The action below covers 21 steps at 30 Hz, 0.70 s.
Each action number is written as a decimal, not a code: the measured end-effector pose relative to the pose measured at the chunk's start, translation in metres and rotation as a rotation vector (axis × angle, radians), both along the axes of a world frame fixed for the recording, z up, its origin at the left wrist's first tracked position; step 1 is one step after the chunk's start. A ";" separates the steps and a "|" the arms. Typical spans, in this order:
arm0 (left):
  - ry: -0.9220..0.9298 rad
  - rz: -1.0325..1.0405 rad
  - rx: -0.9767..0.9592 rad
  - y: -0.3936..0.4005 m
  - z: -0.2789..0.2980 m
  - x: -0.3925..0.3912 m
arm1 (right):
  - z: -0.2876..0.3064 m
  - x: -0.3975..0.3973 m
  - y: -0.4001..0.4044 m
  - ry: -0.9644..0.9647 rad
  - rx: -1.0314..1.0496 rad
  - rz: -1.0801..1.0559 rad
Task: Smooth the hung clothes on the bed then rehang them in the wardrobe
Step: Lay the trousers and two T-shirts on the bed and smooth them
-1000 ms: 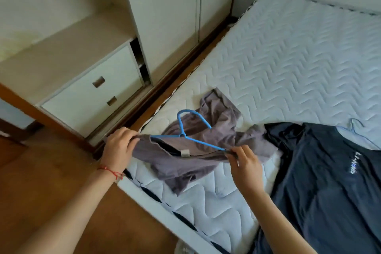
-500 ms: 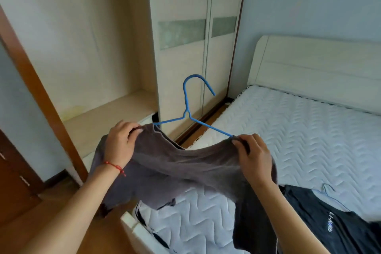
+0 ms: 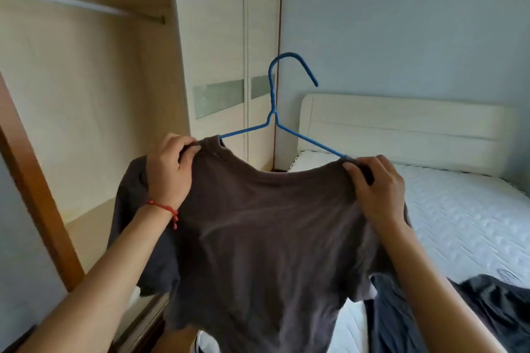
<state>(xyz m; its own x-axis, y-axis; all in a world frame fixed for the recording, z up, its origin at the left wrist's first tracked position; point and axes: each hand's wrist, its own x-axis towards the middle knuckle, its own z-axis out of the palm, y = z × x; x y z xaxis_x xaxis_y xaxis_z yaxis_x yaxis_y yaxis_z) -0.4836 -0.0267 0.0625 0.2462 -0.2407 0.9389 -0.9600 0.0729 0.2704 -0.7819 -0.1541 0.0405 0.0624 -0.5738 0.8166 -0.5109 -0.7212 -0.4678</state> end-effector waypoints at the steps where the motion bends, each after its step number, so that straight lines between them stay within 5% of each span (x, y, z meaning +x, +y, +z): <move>1: 0.000 -0.026 -0.001 0.004 0.003 0.004 | 0.002 0.001 0.010 -0.008 0.000 -0.018; 11: 0.077 -0.260 0.120 -0.028 -0.015 -0.001 | -0.003 -0.023 0.043 0.049 0.120 -0.204; 21: 0.157 -0.282 0.291 -0.144 -0.083 -0.032 | -0.060 -0.058 -0.049 0.128 0.307 -0.254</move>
<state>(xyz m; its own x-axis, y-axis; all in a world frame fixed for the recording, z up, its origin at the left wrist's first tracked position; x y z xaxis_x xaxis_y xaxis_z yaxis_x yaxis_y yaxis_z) -0.5151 -0.1703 -0.0203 0.2671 -0.5684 0.7781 -0.8589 0.2257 0.4597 -0.8404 -0.2035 -0.0191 -0.0226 -0.7999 0.5998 -0.7223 -0.4017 -0.5630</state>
